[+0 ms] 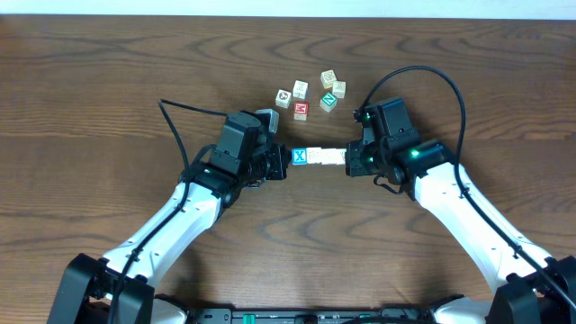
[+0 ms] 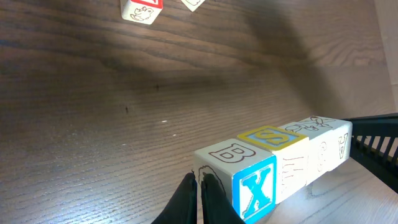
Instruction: Lift 4 blocks
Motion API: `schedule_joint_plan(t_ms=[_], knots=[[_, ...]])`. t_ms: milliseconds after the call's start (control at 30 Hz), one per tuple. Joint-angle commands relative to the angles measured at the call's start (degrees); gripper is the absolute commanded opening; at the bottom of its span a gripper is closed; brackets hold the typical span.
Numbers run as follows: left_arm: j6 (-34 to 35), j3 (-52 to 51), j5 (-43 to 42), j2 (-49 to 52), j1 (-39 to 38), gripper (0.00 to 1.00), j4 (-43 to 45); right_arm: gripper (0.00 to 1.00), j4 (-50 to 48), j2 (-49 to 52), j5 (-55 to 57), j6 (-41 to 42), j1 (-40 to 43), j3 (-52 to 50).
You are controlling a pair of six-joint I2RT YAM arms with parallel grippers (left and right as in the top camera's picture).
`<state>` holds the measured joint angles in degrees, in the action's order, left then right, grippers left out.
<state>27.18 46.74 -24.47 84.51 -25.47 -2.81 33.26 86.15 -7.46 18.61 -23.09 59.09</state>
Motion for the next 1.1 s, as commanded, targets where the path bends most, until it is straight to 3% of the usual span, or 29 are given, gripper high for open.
schedule_joint_plan(t_ms=[0,1067], knots=[[-0.3,3.9,-10.5,-0.9,-2.9,0.07,1.6,0.01,-1.5,-1.2,-17.0,-0.5,-2.8,2.6],[-0.5,3.8,-10.4,-0.8,-2.9,0.07,0.0,0.01,-1.5,-1.2,-17.0,-0.4,-2.8,2.6]])
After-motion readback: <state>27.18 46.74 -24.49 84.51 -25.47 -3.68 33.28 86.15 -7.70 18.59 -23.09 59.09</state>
